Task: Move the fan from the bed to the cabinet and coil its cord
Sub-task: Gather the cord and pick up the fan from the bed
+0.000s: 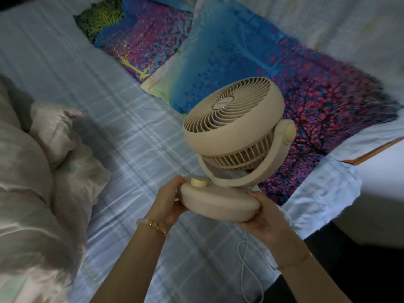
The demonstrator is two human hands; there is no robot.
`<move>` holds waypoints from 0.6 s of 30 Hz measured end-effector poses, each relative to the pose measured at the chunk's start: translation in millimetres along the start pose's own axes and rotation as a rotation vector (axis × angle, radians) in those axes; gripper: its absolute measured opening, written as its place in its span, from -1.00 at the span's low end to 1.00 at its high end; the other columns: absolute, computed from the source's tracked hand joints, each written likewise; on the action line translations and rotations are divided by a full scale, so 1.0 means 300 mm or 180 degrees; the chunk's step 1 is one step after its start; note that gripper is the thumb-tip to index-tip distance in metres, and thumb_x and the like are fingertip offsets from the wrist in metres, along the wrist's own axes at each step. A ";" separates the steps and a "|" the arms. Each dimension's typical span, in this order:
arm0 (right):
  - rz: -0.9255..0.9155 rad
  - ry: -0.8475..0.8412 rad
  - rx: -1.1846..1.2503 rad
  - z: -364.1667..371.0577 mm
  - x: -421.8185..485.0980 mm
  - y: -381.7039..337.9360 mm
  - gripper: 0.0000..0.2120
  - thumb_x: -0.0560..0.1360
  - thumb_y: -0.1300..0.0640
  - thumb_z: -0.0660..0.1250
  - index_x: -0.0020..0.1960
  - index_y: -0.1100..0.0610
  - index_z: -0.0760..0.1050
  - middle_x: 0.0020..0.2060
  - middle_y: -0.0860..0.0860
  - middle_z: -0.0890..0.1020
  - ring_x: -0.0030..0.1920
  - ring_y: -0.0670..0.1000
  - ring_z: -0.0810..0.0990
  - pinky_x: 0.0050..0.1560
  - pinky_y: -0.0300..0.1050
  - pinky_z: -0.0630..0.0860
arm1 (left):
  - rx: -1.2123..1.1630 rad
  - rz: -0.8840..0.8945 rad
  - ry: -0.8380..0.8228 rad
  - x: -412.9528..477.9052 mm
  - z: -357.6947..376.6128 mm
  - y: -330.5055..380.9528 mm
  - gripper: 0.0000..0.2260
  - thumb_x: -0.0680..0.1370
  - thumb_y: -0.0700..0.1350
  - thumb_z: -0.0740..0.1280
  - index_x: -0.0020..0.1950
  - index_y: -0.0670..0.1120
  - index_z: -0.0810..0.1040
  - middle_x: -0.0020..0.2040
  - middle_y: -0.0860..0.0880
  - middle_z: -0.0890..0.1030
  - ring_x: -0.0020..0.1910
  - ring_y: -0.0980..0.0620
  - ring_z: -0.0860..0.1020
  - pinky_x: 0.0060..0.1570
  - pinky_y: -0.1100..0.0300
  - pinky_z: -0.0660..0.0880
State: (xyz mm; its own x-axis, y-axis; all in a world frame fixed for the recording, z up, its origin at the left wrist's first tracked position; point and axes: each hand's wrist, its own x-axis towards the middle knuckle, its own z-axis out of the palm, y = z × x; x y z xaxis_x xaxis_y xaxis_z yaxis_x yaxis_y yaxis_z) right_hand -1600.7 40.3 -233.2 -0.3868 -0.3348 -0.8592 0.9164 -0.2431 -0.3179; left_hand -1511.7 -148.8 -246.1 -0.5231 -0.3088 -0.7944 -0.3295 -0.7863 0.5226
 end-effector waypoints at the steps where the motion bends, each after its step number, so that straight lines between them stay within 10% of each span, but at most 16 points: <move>1: -0.0067 -0.0066 0.0000 -0.003 -0.035 -0.004 -0.88 0.51 0.17 0.25 -0.08 0.17 0.55 -0.07 0.15 0.62 -0.07 0.11 0.58 -0.29 0.03 0.63 | 0.0003 0.0074 -0.0065 -0.038 0.012 0.007 -0.89 0.44 -0.19 0.30 -0.13 -0.20 0.58 -0.01 -0.23 0.55 -0.12 -0.07 0.54 -0.30 0.07 0.59; 10: -0.1212 -0.0828 -0.0257 -0.044 -0.471 -0.038 -0.71 0.56 0.17 0.13 0.20 0.15 0.52 -0.08 0.07 0.71 -0.12 0.02 0.69 -0.22 -0.11 0.64 | 0.0048 0.0672 -0.1176 -0.403 0.111 0.065 -0.75 0.51 -0.12 0.26 -0.29 -0.06 0.68 -0.28 -0.06 0.68 -0.30 0.04 0.62 -0.40 0.17 0.59; 18: -0.1874 -0.0918 -0.0308 -0.152 -0.744 -0.041 -0.77 0.48 0.16 0.21 -0.13 0.09 0.65 -0.26 0.04 0.73 -0.28 0.01 0.69 -0.24 -0.12 0.55 | -0.0032 0.0795 -0.2086 -0.667 0.232 -0.015 -0.71 0.57 -0.05 0.17 0.09 -0.18 0.58 -0.07 -0.17 0.72 -0.14 -0.07 0.69 -0.27 0.08 0.63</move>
State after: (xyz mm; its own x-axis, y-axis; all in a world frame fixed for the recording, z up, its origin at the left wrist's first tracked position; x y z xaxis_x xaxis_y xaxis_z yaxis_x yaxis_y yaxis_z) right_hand -1521.2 159.5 -55.8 -0.8255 -0.4047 -0.3935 0.5435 -0.3816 -0.7477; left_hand -1460.2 -46.2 -68.2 -0.9494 -0.0970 -0.2988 -0.1321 -0.7398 0.6598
